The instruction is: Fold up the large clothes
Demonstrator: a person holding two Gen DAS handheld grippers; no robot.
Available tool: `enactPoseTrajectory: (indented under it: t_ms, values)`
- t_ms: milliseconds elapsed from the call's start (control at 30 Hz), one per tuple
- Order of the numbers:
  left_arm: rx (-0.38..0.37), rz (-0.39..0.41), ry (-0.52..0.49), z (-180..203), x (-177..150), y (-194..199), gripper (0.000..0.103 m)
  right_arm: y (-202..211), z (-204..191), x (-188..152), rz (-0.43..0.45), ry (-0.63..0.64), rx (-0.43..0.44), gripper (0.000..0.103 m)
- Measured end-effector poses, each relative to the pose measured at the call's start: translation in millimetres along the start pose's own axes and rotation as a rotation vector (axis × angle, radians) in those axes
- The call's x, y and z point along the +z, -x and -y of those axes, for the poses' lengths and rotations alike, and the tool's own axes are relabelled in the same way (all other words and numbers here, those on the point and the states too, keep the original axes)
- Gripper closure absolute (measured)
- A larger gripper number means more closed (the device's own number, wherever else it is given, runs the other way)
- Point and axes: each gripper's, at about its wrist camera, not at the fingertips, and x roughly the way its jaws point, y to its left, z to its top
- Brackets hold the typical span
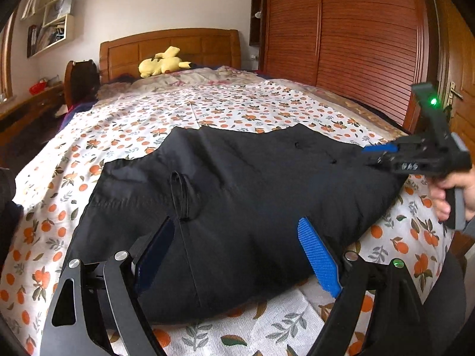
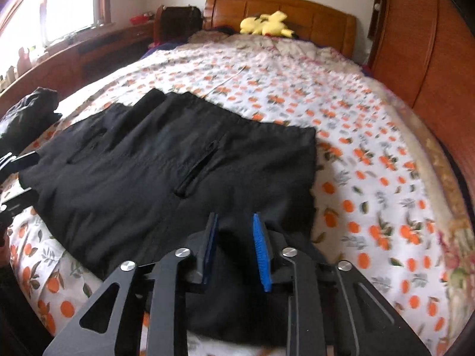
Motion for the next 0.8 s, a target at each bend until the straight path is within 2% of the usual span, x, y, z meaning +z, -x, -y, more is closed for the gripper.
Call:
enactPoseTrajectory:
  t_ms: [133,233,267,367,600,733,800]
  values:
    - [-0.02,0.006,0.004,0,-3,2,0.016,12,16,-7,0.0,-0.025,-0.052,0.071]
    - [-0.034,-0.001,0.006,2,-5,0,0.016,11,31,-15,-0.03,-0.084,-0.044,0.048]
    - [-0.036,-0.004,0.003,3,-6,-1,0.016,4,34,-21,-0.066,-0.104,-0.021,0.046]
    - [-0.039,-0.014,-0.006,5,-8,-4,0.016,-9,35,-32,-0.097,-0.114,-0.023,0.045]
    - [-0.032,-0.018,-0.008,7,-11,-6,0.016,-14,26,-38,-0.099,-0.109,-0.071,0.045]
    - [-0.023,-0.023,-0.012,6,-14,-7,0.016,0,29,-37,-0.075,-0.116,-0.128,0.038]
    - [-0.023,-0.032,-0.009,5,-16,-9,0.016,7,32,-39,-0.061,-0.131,-0.147,0.037]
